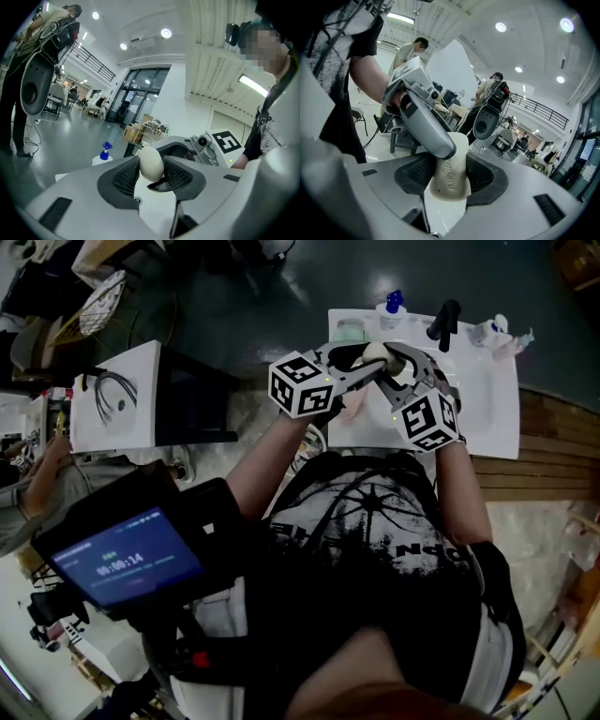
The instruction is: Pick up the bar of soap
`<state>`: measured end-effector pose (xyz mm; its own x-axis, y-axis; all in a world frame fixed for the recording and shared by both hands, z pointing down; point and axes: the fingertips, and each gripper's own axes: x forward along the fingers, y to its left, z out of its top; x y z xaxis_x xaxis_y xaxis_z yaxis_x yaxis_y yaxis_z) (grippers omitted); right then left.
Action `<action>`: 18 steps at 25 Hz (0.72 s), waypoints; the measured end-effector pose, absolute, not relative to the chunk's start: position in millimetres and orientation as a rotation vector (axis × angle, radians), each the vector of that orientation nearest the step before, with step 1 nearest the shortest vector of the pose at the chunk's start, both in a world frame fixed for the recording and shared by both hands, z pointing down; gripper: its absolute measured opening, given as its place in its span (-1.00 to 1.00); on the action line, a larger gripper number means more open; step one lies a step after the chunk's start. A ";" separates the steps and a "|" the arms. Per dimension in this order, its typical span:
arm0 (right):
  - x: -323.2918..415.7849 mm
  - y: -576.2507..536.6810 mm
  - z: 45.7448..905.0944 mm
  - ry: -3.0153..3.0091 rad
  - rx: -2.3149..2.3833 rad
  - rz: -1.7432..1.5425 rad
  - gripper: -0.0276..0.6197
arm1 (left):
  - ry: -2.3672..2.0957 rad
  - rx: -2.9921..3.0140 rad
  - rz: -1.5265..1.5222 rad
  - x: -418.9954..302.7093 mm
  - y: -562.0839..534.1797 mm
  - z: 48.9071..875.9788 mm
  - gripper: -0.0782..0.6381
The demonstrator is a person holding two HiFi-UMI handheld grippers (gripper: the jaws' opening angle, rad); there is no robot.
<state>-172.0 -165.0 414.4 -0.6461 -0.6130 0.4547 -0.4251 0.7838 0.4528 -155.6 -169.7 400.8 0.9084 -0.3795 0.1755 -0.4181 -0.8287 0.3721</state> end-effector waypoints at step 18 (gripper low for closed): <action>-22.6 -173.0 434.7 -2.310 0.921 -0.318 -0.27 | -0.397 2.686 0.188 -5.6 -175.6 420.6 -0.31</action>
